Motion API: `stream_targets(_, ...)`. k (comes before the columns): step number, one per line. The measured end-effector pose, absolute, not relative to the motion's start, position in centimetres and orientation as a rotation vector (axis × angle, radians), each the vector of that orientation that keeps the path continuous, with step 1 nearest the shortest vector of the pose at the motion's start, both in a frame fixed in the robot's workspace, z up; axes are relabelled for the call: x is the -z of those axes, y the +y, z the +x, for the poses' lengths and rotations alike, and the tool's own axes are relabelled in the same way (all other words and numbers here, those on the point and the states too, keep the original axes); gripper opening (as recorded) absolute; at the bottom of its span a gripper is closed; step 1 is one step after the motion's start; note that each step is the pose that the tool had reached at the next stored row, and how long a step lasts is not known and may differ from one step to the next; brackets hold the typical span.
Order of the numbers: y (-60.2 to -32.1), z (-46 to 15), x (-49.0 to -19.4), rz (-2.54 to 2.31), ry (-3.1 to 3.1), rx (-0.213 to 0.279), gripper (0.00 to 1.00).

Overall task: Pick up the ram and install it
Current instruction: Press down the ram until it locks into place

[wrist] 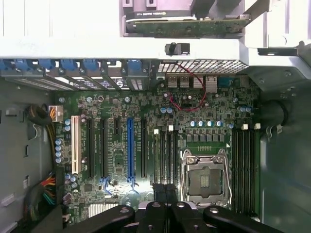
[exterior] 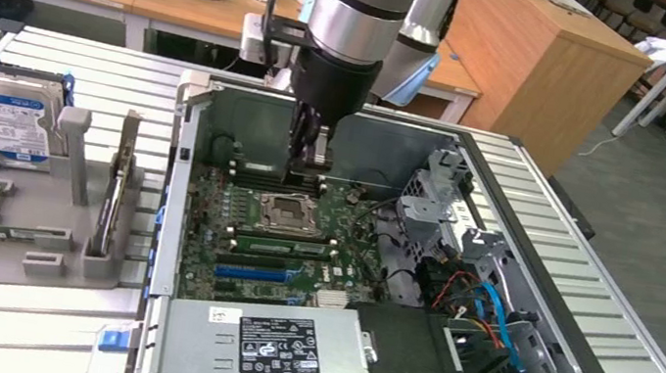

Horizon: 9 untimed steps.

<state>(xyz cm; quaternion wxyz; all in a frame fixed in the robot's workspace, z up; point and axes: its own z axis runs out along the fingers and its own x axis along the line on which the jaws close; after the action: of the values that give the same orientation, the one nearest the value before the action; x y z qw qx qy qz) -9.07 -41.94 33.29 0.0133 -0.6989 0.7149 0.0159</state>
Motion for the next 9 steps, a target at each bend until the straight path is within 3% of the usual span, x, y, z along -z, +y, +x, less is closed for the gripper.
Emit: stream_targets(9,-42.0,-6.9,-33.3,-2.180,2.231,-0.057,0.11)
